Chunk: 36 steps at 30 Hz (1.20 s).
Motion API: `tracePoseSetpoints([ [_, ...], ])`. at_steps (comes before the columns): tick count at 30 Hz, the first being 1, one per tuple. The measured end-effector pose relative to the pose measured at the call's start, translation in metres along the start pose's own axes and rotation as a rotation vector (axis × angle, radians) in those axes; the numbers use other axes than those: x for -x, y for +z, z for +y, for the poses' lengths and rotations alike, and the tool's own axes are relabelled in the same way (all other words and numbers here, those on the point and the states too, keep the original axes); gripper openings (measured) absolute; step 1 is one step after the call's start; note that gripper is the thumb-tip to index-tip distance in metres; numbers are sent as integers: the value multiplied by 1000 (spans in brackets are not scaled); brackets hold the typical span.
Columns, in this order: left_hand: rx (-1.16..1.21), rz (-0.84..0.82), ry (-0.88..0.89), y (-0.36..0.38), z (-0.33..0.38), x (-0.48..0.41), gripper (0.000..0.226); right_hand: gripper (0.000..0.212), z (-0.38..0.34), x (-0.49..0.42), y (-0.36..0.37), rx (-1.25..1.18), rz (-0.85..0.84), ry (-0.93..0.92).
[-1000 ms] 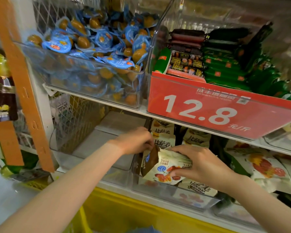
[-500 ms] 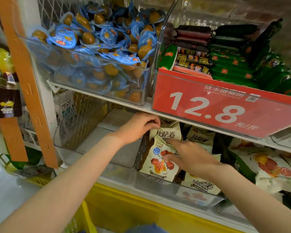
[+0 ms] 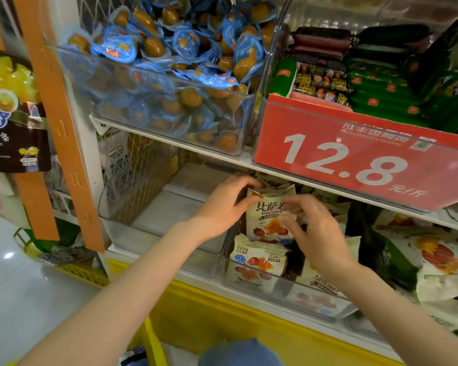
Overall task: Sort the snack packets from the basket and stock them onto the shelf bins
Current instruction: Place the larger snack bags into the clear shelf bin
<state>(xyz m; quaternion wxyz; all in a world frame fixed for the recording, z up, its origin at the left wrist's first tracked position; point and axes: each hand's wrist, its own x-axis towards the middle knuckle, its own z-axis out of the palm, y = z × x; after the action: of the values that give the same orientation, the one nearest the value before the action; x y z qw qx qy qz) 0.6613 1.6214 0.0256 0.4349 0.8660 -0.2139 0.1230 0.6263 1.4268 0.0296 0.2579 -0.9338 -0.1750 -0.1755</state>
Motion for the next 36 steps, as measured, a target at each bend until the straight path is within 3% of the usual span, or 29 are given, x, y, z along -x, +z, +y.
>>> tracePoseSetpoints([
  [2,21,120,-38,7,-1,22,30,72,-1,-9,-3,131,160,-11],
  [5,-186,161,76,17,0,59,26,92,-3,-24,4,99,-101,87],
  [7,-327,49,166,24,4,75,27,85,0,-34,8,87,-196,176],
  [9,-435,-46,237,33,8,82,31,73,4,-43,7,85,-188,242],
  [14,-468,-32,247,40,12,79,28,55,8,-50,4,32,-292,235],
  [17,-476,-15,248,39,13,74,22,64,10,-47,7,47,-367,170],
  [21,-485,-7,248,39,16,71,13,68,17,-41,10,2,-317,214],
  [28,-576,44,228,43,23,71,4,68,16,-44,8,199,-399,160],
  [32,-541,77,149,42,23,66,12,71,7,-60,-4,292,-459,66],
  [36,-494,132,127,32,31,58,19,70,5,-71,-8,136,-391,129],
])
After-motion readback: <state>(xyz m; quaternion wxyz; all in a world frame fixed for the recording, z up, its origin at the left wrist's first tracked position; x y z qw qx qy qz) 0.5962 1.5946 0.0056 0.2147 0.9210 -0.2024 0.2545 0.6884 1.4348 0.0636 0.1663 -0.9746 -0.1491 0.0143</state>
